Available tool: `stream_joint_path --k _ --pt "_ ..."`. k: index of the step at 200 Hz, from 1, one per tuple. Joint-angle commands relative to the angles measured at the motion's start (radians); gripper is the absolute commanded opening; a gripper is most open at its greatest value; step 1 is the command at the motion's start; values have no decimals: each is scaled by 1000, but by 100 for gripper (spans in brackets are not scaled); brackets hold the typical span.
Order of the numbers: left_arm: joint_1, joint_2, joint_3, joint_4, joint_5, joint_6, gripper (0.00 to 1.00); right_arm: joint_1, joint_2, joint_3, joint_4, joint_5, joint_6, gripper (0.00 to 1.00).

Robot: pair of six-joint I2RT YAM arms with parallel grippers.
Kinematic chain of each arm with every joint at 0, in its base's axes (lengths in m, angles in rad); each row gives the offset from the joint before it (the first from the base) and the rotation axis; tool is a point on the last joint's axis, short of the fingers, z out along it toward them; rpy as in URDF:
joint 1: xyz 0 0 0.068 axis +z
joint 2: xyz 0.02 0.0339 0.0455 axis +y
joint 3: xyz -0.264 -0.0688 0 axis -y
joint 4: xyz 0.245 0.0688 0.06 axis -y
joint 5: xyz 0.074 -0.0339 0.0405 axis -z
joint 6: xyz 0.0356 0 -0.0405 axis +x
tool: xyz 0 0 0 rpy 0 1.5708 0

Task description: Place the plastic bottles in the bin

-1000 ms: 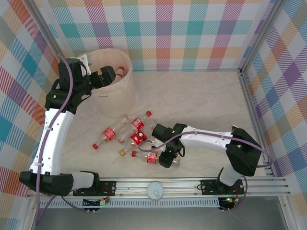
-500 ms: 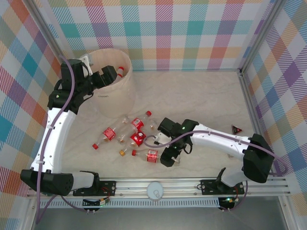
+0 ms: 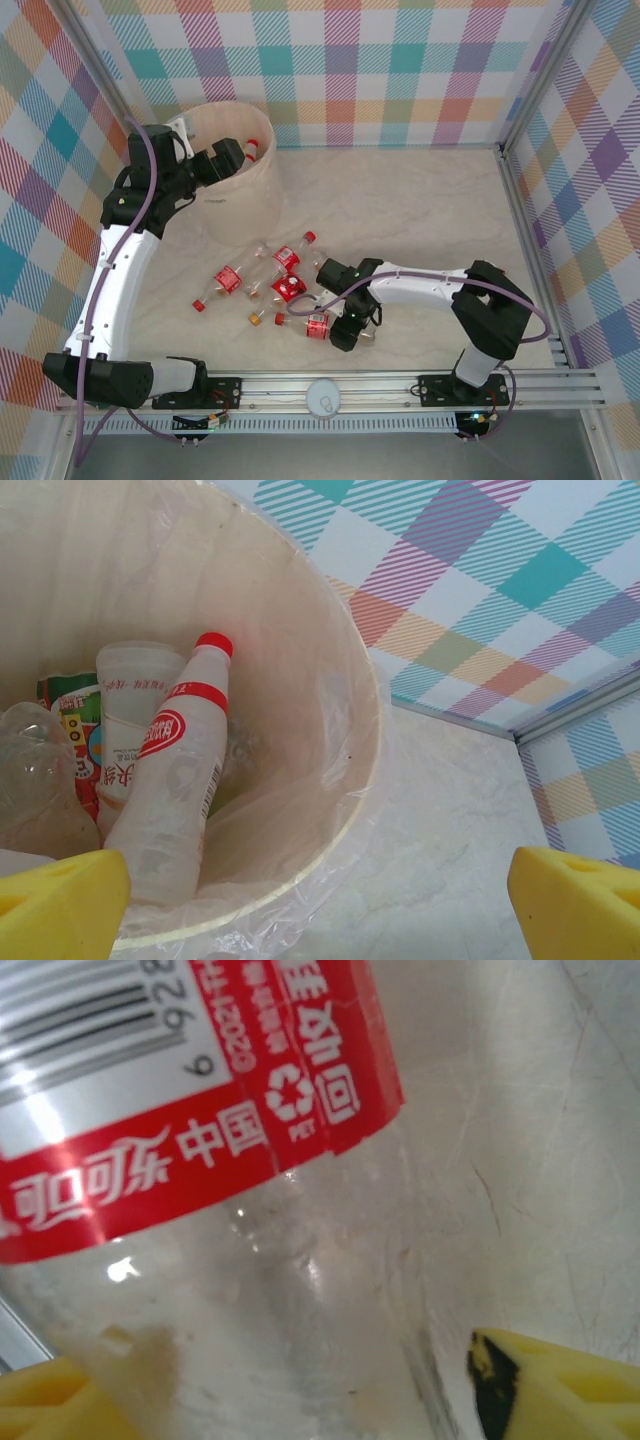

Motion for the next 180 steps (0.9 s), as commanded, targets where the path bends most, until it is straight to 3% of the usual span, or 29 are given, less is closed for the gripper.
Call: stream_joint_path --k 1,35,51,82,117,149,180 --pt "-2 -19 -4 21 -8 -3 96 5 -37 6 -16 2 -33 65" --pt "-2 -20 -2 28 -13 -5 96 4 -133 24 -98 -38 -113 58" --pt "-2 -20 -2 29 -9 -7 96 -5 -185 36 -136 -49 -134 48" --pt "-2 -19 -5 38 13 -23 95 -57 -283 68 -195 -65 -160 48" --pt "-18 -28 -35 108 124 -119 95 -218 -393 129 -164 -50 -138 48" --pt "-131 -60 -62 166 74 -195 94 -350 -426 183 -38 3 -31 47" --pt "-258 -37 -74 255 56 -260 94 -370 -396 239 88 67 81 47"
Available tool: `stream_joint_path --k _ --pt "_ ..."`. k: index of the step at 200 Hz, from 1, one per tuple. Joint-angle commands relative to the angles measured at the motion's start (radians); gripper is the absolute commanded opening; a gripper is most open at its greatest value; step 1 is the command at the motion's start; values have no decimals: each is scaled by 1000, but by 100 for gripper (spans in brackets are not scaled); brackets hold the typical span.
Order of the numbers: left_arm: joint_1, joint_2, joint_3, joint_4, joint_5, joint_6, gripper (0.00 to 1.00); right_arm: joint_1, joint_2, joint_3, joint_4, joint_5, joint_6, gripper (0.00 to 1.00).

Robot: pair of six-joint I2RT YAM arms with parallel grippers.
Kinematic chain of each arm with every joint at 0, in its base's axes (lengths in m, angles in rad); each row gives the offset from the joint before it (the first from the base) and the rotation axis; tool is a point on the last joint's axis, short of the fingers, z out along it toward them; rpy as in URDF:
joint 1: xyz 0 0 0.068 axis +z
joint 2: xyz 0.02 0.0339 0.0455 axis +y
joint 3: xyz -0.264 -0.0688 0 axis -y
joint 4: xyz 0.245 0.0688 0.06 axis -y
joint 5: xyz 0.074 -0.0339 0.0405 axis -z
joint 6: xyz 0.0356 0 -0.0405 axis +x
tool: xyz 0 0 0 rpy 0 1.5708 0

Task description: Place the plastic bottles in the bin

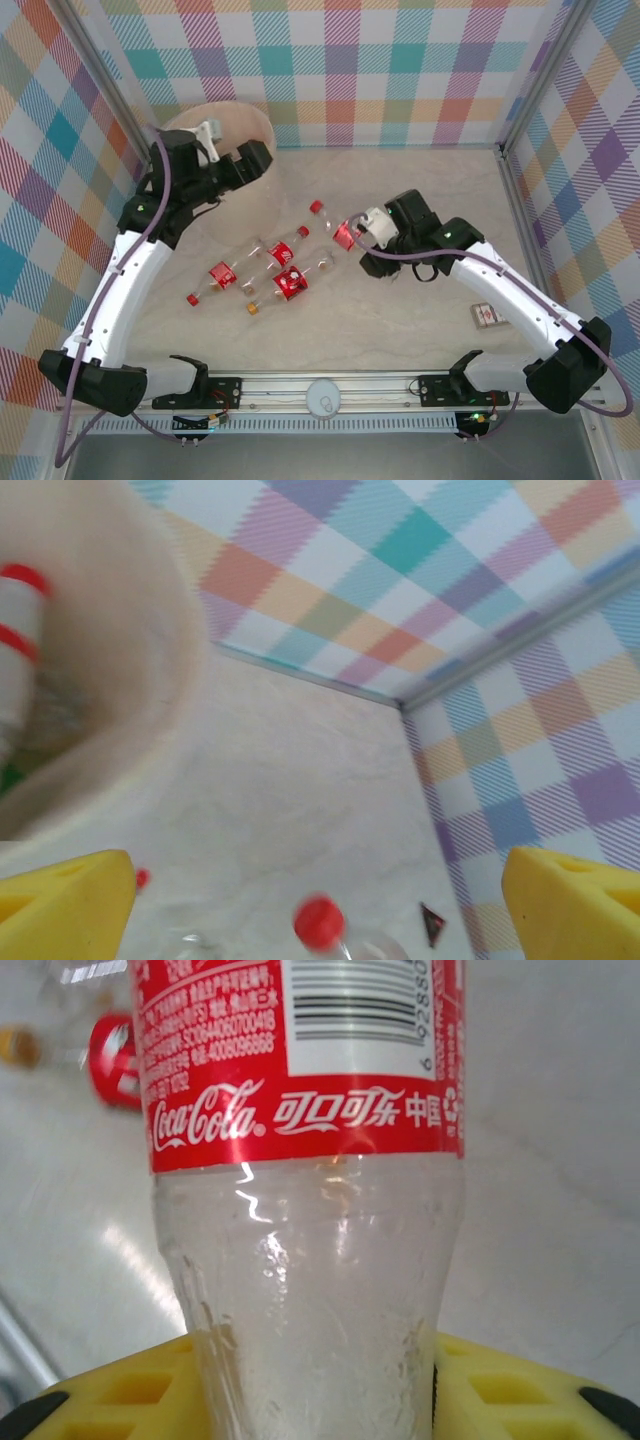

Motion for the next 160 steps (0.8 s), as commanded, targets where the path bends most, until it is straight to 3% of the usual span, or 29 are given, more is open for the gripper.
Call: stream_joint_path --k 1,38,116,160 --pt "-77 -10 -19 124 -5 -85 94 -3 16 50 141 44 115 47" --pt "-181 59 -101 317 10 -209 93 -3 18 46 307 68 168 46" --pt "-298 259 -77 429 29 -266 93 -2 13 27 430 29 204 48" --pt "-308 301 -61 453 56 -275 75 -3 21 19 449 42 198 48"
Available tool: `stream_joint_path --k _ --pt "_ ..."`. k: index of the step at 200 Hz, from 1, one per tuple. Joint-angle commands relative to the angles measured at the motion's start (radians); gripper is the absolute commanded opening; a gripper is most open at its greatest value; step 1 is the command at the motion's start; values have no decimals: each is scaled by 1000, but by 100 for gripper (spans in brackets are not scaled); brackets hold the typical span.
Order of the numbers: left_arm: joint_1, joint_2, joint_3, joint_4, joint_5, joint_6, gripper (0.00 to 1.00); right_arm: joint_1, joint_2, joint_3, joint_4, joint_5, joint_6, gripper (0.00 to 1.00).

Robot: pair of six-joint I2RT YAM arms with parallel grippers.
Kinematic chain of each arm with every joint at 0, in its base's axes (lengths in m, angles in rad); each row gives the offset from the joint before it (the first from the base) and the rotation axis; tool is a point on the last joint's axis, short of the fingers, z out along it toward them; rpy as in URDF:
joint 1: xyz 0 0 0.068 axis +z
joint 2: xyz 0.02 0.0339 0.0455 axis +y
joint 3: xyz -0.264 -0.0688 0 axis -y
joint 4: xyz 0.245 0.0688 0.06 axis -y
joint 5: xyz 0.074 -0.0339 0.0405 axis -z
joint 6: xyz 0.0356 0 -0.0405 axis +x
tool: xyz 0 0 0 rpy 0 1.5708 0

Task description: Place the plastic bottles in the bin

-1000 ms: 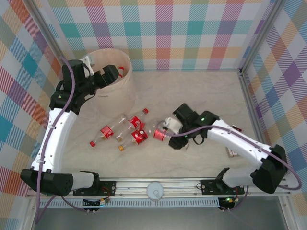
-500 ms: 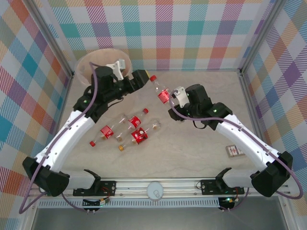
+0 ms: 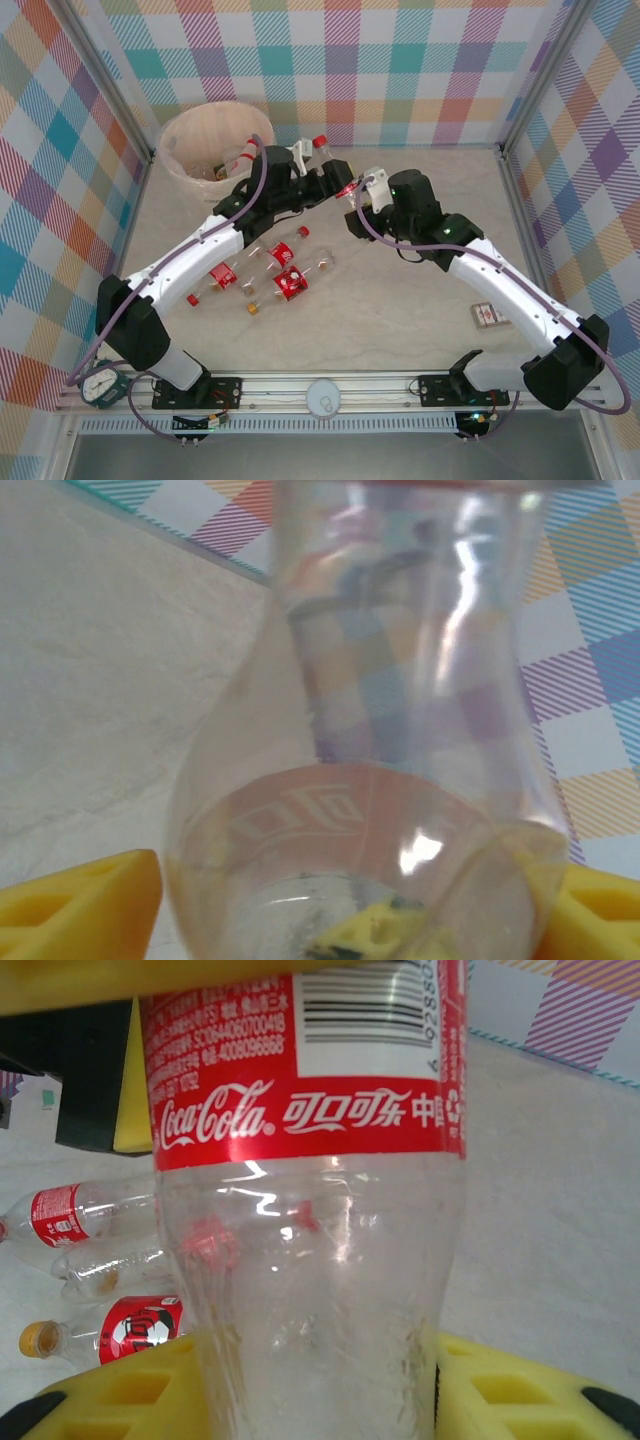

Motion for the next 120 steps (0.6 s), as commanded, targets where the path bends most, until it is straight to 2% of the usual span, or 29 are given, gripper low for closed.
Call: stream_joint_path --k 1,22,42,58,65,73,82,90,98,120 --pt "-8 12 30 42 23 -11 75 1 4 -2 80 -12 7 48" --pt "-8 13 34 39 20 -8 66 1 12 0 82 -14 1 48" --pt "-6 12 38 35 15 -1 64 0 18 5 83 -16 0 50" --pt "-6 10 46 22 10 12 63 1 21 10 82 -21 -5 55" --pt "-5 11 52 14 8 21 63 0 18 11 83 -19 -5 59" --pt "0 13 62 6 7 31 63 0 12 13 84 -17 -12 69" --pt "7 16 77 -8 7 45 63 0 5 21 76 -10 -28 86" --pt "15 20 94 -20 6 59 62 -1 -1 32 62 5 -42 96" --pt "27 22 114 -35 10 76 62 -5 -10 45 44 15 -58 100" --pt "74 28 181 -75 18 122 62 -26 -53 56 19 47 -75 99"
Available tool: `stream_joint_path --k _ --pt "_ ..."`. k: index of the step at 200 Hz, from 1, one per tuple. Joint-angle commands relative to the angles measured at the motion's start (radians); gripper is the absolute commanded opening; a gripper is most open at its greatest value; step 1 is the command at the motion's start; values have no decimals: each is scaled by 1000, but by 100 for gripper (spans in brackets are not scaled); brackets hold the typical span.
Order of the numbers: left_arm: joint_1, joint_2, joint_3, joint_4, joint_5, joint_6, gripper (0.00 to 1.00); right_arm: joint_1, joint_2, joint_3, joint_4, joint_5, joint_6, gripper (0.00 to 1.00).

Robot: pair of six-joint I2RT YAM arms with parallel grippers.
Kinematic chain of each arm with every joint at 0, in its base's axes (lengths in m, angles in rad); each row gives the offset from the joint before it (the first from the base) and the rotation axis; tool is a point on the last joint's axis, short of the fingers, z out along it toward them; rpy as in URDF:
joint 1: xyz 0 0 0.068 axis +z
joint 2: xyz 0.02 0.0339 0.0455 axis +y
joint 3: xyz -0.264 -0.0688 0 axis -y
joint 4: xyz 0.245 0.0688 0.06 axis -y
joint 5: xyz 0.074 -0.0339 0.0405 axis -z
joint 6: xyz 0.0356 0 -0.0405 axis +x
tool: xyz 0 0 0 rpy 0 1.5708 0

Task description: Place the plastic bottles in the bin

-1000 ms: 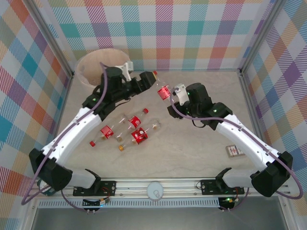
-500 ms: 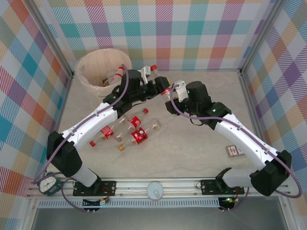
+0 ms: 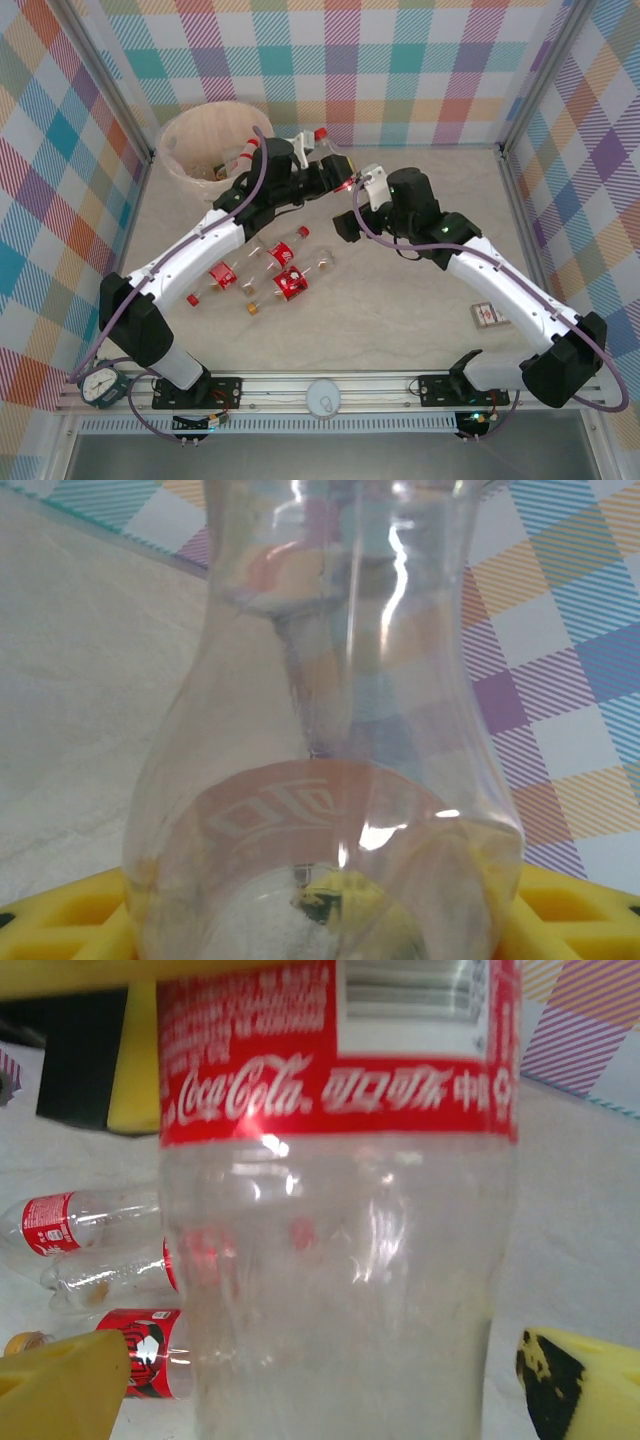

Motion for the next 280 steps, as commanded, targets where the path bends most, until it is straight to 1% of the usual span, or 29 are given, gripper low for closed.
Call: stream_joint_path --k 1,22,36,50,56,73,89,106,131,144,170,193,204,219,230,260,280 --pt "54 2 96 -34 12 74 62 -20 -61 43 -8 38 -35 99" --pt "111 3 175 -67 20 120 60 -55 -116 5 8 76 -36 99" --pt "150 7 241 -92 21 181 58 -83 -131 -26 -5 83 -35 99" --pt "198 24 334 -150 4 255 55 -101 -133 -60 -22 89 -21 99" --pt "223 35 371 -203 2 279 53 -106 -134 -76 -25 88 -8 99" --pt "296 55 447 -250 4 302 49 -111 -135 -117 -26 75 28 99" --pt "354 61 485 -275 1 329 46 -111 -136 -153 -3 65 46 99" --pt "408 61 503 -305 -32 372 43 -110 -127 -175 9 59 49 99" --pt "485 68 516 -355 -54 417 39 -111 -120 -178 -2 54 26 99" --pt "512 74 530 -390 -86 462 38 -111 -119 -178 -7 61 12 99" --pt "544 81 552 -463 -167 546 35 -112 -116 -174 -25 64 -1 99" --pt "548 93 562 -528 -251 644 31 -112 -112 -175 -31 66 -3 99" --pt "548 121 599 -615 -269 719 31 -113 -109 -174 -37 69 -4 99" --pt "547 166 649 -727 -302 782 31 -112 -107 -171 -45 71 -8 99" --pt "547 187 649 -757 -298 816 31 -112 -107 -168 -46 72 -15 99" --pt "548 241 645 -799 -228 879 30 -114 -108 -165 -57 76 -31 99" --pt "547 261 635 -808 -221 909 30 -112 -114 -170 -64 77 -28 99"
